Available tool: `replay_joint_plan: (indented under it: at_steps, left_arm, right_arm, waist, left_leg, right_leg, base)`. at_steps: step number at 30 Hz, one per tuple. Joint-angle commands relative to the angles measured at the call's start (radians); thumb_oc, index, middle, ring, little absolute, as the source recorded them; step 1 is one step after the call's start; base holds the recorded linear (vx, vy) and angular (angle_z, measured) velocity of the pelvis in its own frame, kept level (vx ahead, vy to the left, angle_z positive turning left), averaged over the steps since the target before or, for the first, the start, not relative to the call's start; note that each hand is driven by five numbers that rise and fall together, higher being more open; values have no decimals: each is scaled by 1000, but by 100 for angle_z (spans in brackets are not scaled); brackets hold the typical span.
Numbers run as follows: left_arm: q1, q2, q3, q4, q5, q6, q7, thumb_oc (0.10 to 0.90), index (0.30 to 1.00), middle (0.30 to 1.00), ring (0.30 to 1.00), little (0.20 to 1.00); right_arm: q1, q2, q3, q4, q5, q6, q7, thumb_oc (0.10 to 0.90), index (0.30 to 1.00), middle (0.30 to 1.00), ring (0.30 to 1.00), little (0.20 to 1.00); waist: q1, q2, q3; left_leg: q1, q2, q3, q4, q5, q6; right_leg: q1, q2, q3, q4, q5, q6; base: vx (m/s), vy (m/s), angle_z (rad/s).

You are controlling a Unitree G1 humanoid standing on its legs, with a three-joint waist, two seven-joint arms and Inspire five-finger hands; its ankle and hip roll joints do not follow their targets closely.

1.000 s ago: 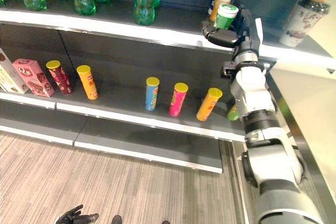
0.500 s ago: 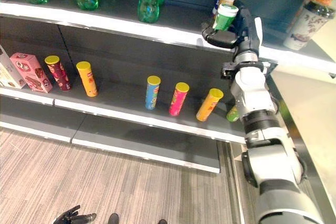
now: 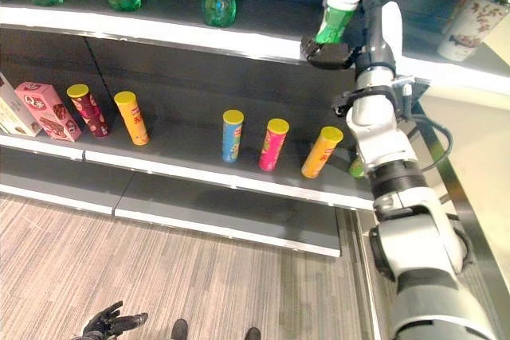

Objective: Put the goods on the table back onto the shelves and tidy them up.

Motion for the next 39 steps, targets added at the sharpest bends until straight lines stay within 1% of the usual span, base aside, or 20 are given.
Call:
replay_joint_plan:
  at_steps: [1,2,7,8,11,14,16,17,20,25,28,34,39]
  left_arm:
    - [-39,67,-18,-9,-2,-40,33,800,900,900,900,900]
    - [-37,69,-17,-11,-1,-42,35,800,900,900,900,900]
    - [-27,66,-20,-11,2,-45,38,800,900,900,900,900]
    - [-28,66,-21,-11,3,-46,39,800,900,900,900,900]
    - [-28,67,-27,-14,3,-46,41,800,900,900,900,900]
    - [-29,71,-31,-22,-3,-49,43,800,900,900,900,900]
    - [-28,72,-32,-23,-6,-50,43,800,900,900,900,900]
    - [-30,72,-32,-21,-9,-49,45,800,900,900,900,900]
    - [-29,75,-30,-31,-15,-52,46,800,900,900,900,900]
    - [-30,74,-20,-37,-16,-52,55,800,900,900,900,900]
    - [-41,69,-16,-45,-20,-52,63,800,900,900,900,900]
    - [-47,65,-17,-42,-13,-46,66,800,900,900,900,900]
    - [-48,63,-18,-47,-8,-46,70,800,900,900,900,900]
  right_arm:
    - [-178,-81,71,40,-109,-4,-65,800,900,900,900,900]
    - [-194,-95,83,54,-136,4,-73,800,900,900,900,900]
    - [-201,-114,80,59,-154,14,-95,800,900,900,900,900]
    - [-206,-128,81,65,-168,23,-106,800,900,900,900,900]
    - [-224,-150,86,89,-171,28,-118,800,900,900,900,900]
    - [-250,-161,84,118,-130,19,-127,800,900,900,900,900]
    - [-264,-169,100,140,-127,19,-123,800,900,900,900,900]
    - [-285,-173,125,173,-125,24,-115,800,900,900,900,900]
    - [-299,-181,163,207,-165,38,-110,800,900,900,900,900]
    - [-272,-186,158,153,-209,53,-118,800,900,900,900,900]
    - [-226,-173,121,85,-239,64,-132,800,900,900,900,900]
    - [-188,-160,96,61,-252,70,-138,800,900,900,900,900]
    - [-173,-154,87,47,-254,72,-138,800,900,900,900,900]
  waist:
    - [37,-68,-21]
    - [43,-70,-18]
    - [53,-75,-14]
    - [55,-75,-13]
    - [59,-79,-11]
    - [64,-82,-11]
    - [66,-86,-10]
    - [68,-90,-9]
    - [71,-92,-8]
    - [63,-87,0]
    - [49,-84,5]
    - [31,-83,0]
    - [24,-79,0]
  left_leg:
    - [15,10,78,3,-34,-38]
    - [9,8,74,3,-33,-38]
    - [-2,3,62,3,-33,-36]
    - [-7,1,60,3,-32,-35]
    - [-9,-1,54,3,-32,-33]
    - [-13,-4,52,3,-32,-33]
    - [-14,-4,52,3,-31,-33]
    - [-14,-3,50,3,-31,-33]
    - [-18,-3,49,3,-27,-34]
    - [-20,-2,51,3,-28,-34]
    - [-22,0,60,3,-30,-33]
    - [-10,2,74,3,-39,-29]
    - [-3,3,80,3,-42,-28]
  right_leg:
    - [71,-79,-11,14,-38,103]
    - [69,-80,-18,14,-36,105]
    - [66,-84,-27,14,-35,107]
    - [65,-85,-29,14,-34,108]
    - [64,-86,-31,14,-32,110]
    - [64,-87,-33,14,-33,112]
    - [64,-87,-35,14,-32,112]
    - [62,-87,-35,14,-32,113]
    - [62,-86,-39,14,-33,112]
    - [58,-86,-39,14,-33,111]
    - [52,-86,-28,14,-32,110]
    - [53,-86,-14,14,-33,110]
    - [56,-86,-8,14,-32,108]
  base:
    - [0,0,0]
    - [0,0,0]
    - [-3,1,6]
    - [-1,11,18]
    - [8,8,15]
    - [6,5,5]
    - [0,0,0]
    - [0,0,0]
    - [4,-3,4]
    - [-2,-3,2]
    - [0,0,0]
    - [14,6,-5]
    - [11,0,-4]
